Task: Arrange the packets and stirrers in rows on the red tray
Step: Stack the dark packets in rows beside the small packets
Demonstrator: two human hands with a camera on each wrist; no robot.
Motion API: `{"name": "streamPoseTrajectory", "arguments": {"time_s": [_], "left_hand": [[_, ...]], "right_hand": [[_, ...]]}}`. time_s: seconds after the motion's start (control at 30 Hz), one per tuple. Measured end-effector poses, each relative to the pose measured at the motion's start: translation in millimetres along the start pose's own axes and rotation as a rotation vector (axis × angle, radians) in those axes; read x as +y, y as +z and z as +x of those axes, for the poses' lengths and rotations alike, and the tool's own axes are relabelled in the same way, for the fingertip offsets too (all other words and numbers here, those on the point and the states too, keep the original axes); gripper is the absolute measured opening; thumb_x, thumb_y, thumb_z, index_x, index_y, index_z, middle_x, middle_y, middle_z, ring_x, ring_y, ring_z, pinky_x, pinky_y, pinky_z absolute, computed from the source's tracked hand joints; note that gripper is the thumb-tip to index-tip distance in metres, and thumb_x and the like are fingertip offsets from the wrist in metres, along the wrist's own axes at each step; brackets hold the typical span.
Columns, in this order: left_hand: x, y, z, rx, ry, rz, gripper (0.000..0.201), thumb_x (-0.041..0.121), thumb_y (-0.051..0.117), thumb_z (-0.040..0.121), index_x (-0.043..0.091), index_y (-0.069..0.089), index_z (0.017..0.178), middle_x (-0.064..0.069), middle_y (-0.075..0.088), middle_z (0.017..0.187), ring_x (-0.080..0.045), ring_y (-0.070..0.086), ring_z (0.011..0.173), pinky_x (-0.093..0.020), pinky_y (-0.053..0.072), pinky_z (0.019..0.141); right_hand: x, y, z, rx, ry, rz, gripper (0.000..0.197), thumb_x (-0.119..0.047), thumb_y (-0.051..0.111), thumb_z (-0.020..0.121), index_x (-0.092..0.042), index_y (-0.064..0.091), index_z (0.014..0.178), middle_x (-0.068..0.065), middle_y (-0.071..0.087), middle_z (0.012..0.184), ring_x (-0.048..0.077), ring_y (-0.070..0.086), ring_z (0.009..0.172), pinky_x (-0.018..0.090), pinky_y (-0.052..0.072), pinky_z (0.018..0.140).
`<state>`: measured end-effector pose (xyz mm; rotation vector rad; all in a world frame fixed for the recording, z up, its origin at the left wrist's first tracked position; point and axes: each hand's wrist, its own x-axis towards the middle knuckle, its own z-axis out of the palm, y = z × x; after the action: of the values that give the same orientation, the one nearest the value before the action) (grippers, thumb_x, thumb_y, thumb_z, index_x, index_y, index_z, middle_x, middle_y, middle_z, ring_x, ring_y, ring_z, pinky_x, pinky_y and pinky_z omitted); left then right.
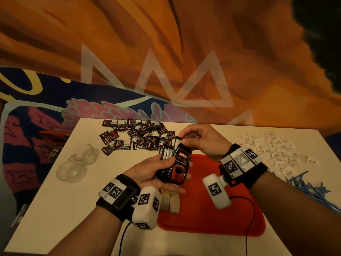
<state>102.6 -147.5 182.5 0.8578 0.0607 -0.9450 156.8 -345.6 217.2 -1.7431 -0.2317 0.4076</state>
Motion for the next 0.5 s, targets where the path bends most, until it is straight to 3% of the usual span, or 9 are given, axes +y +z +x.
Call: {"name": "streamPoseTrajectory", "arguments": {"time_s": [0.1,0.23,0.37,0.4,0.5], "left_hand": [[-2,0,1,0.020,0.008,-0.025,0.064,0.020,0.096,0.059,0.002,0.071,0.116,-0.026,0.065,0.123,-0.040,0.069,0.104,-0.051,0.060,0.075],[-6,-1,1,0.039,0.016,-0.063,0.062,0.016,0.096,0.058,0.000,0.073,0.113,-0.031,0.064,0.120,-0.044,0.066,0.107,-0.052,0.059,0.080],[-4,-3,2,0.041,0.056,-0.074,0.061,0.021,0.094,0.062,-0.001,0.072,0.114,-0.028,0.066,0.116,-0.039,0.068,0.105,-0.045,0.060,0.081],[-4,-4,2,0.044,0.068,-0.084,0.061,0.022,0.094,0.063,-0.001,0.072,0.115,-0.028,0.066,0.116,-0.038,0.068,0.104,-0.045,0.059,0.082],[-2,-7,3,0.055,0.102,-0.110,0.060,0.021,0.093,0.065,-0.002,0.071,0.115,-0.027,0.067,0.116,-0.037,0.069,0.104,-0.046,0.059,0.085]], "right_hand": [[5,2,1,0.070,0.009,-0.150,0.025,0.000,0.072,0.081,-0.024,0.072,0.073,-0.001,0.067,0.071,0.013,0.063,0.068,0.040,0.055,0.076],[8,5,-2,0.095,0.022,-0.258,0.022,-0.010,0.073,0.083,-0.029,0.073,0.071,-0.007,0.070,0.067,0.007,0.064,0.069,0.034,0.053,0.077],[4,7,-10,0.151,-0.073,-0.234,0.008,-0.023,0.066,0.090,-0.026,0.073,0.089,-0.006,0.073,0.089,0.007,0.066,0.087,0.036,0.053,0.087],[0,8,-13,0.157,-0.132,-0.256,0.012,-0.032,0.066,0.089,-0.026,0.071,0.098,-0.008,0.072,0.099,0.005,0.065,0.096,0.034,0.053,0.089],[-14,15,-27,0.037,-0.228,-0.468,0.067,-0.059,0.075,0.068,-0.038,0.050,0.127,-0.016,0.055,0.130,0.000,0.050,0.119,0.029,0.045,0.099]]}}
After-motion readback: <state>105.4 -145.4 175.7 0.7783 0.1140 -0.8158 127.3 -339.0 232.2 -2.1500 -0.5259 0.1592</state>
